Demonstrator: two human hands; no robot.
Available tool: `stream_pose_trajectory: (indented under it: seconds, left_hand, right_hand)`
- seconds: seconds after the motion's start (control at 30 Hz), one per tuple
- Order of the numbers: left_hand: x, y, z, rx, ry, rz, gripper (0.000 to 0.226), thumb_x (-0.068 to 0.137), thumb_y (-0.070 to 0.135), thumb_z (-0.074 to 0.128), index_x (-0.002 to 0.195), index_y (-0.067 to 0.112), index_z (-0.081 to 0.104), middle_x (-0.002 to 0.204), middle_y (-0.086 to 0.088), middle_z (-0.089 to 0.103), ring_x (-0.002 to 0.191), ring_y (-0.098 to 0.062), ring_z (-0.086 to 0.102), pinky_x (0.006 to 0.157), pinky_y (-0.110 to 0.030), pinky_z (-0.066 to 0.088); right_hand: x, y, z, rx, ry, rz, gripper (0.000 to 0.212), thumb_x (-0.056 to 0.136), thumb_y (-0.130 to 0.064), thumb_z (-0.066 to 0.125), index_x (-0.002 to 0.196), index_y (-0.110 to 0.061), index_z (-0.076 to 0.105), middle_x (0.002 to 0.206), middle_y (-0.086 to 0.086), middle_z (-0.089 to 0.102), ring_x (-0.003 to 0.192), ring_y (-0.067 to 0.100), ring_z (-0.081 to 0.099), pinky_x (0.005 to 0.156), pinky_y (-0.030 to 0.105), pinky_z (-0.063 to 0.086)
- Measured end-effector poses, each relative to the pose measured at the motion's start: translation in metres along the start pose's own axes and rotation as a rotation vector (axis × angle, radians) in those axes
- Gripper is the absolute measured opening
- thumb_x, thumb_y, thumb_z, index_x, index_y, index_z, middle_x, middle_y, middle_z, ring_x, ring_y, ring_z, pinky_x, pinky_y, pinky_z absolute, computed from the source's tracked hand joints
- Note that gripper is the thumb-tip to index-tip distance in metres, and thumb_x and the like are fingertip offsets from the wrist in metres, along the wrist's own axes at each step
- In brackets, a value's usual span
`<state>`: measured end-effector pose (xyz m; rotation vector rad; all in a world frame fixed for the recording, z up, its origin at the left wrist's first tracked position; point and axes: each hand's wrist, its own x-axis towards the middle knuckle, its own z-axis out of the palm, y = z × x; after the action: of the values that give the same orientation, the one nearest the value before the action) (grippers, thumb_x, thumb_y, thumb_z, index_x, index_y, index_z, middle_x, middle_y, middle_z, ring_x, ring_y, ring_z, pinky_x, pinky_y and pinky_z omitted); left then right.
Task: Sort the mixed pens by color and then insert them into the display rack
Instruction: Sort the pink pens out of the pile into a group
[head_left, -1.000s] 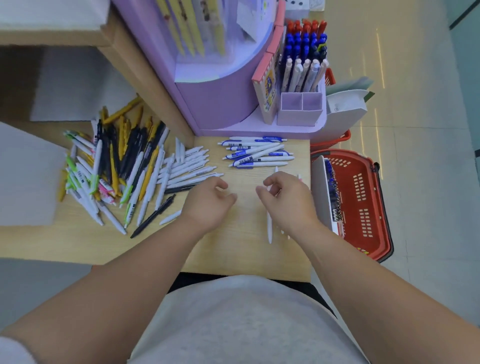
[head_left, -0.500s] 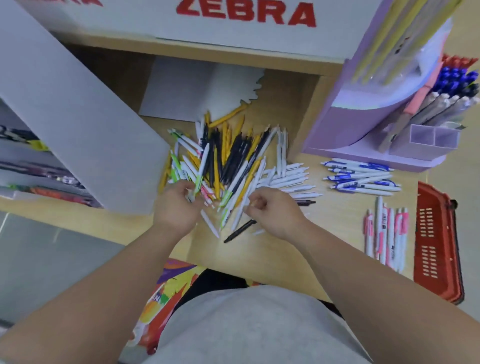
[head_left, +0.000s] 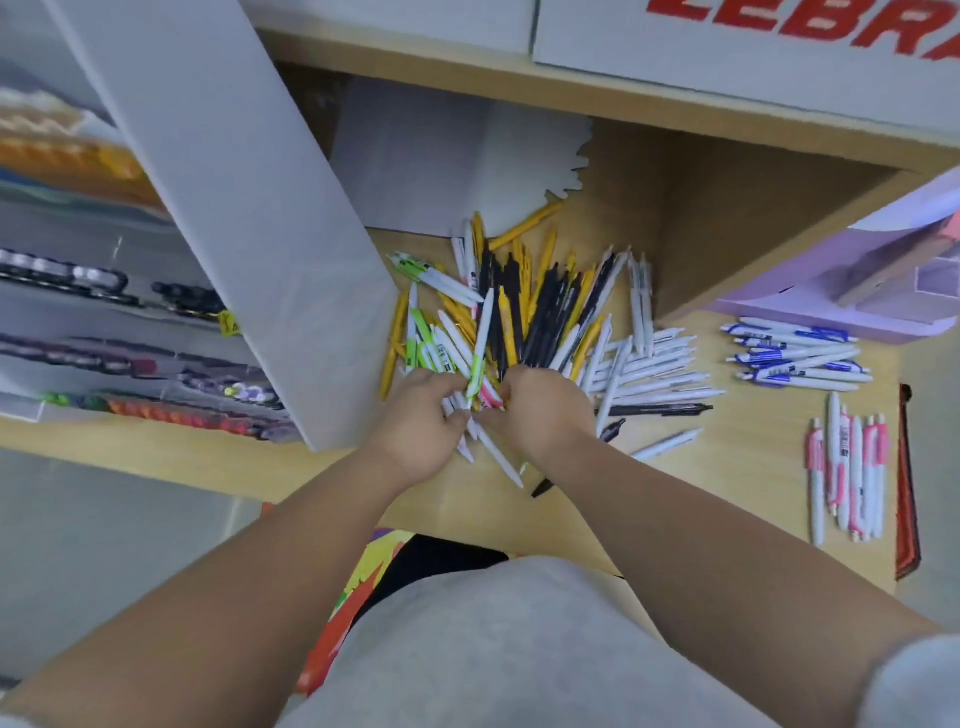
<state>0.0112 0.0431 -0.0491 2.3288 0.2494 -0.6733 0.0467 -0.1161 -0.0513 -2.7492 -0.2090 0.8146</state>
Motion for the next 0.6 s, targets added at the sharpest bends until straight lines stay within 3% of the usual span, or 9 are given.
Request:
stream_pose_trajectory:
  seconds: [0.1,0.2,0.37,0.47,0.6]
  left_hand:
    - [-0.001,-0.006,0.0,-0.046,-0.015,-0.003,0.036,0.096,0.013,0.057,0.132,0.018,0.061,0.131,-0.007,0.05,0.117,-0.022,0.053,0.104,-0.035,0.041]
    - [-0.001,-0.011,0.0,-0.078,-0.027,0.003,0.036,0.096,0.013,0.056,0.132,0.019,0.061,0.129,-0.004,0.051,0.115,-0.02,0.053,0.103,-0.037,0.043]
    - [0.005,-0.012,-0.003,-0.154,-0.007,-0.001,0.031,0.096,0.017,0.059,0.127,0.021,0.062,0.116,0.001,0.054,0.101,-0.013,0.054,0.087,-0.023,0.042]
    - [0.01,-0.01,-0.007,-0.22,0.075,-0.024,0.019,0.095,0.017,0.061,0.113,0.021,0.066,0.105,0.0,0.059,0.086,-0.014,0.058,0.074,-0.021,0.045]
    - [0.024,0.005,-0.017,-0.262,0.244,-0.046,0.013,0.092,0.018,0.061,0.103,0.022,0.066,0.099,-0.001,0.063,0.078,-0.022,0.061,0.074,-0.034,0.054]
  right_hand:
    - [0.003,-0.004,0.003,-0.067,0.014,0.005,0.035,0.09,-0.045,0.061,0.07,-0.022,0.044,0.066,-0.002,0.051,0.056,0.015,0.048,0.046,0.025,0.034]
    - [0.003,-0.007,0.002,-0.097,0.009,-0.006,0.035,0.089,-0.038,0.058,0.065,-0.021,0.039,0.062,-0.001,0.048,0.052,0.014,0.042,0.045,0.025,0.03]
    - [0.002,0.001,-0.001,-0.125,0.027,-0.058,0.036,0.091,-0.041,0.053,0.065,-0.02,0.04,0.06,-0.001,0.046,0.053,0.018,0.045,0.047,0.026,0.029]
    - [0.001,0.014,-0.004,-0.052,-0.005,-0.146,0.037,0.093,-0.038,0.054,0.065,-0.017,0.04,0.059,0.0,0.044,0.055,0.021,0.045,0.048,0.028,0.026]
    - [-0.001,0.038,-0.02,0.127,-0.106,-0.164,0.034,0.097,-0.03,0.056,0.068,-0.016,0.043,0.06,0.001,0.045,0.055,0.016,0.045,0.053,0.033,0.032]
